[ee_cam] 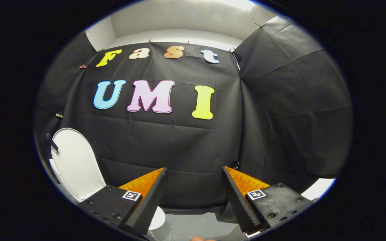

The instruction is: Open the toilet lid.

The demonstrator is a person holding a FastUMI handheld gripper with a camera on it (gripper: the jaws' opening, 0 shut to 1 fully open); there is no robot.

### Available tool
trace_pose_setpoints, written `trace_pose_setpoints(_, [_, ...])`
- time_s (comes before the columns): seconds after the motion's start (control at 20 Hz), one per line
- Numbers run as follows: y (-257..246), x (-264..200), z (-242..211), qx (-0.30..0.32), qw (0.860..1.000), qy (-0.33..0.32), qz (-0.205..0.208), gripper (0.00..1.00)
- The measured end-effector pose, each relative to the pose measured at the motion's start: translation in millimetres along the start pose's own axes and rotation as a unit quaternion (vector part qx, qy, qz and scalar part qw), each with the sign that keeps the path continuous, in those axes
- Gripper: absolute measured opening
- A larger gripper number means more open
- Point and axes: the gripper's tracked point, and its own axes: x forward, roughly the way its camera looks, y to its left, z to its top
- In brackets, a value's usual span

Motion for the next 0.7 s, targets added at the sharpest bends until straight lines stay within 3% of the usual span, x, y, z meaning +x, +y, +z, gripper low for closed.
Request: trace_pose_setpoints(0.7, [-0.5, 0.9, 4.6, 0.001, 1.0, -0.006, 0.003, 0.99])
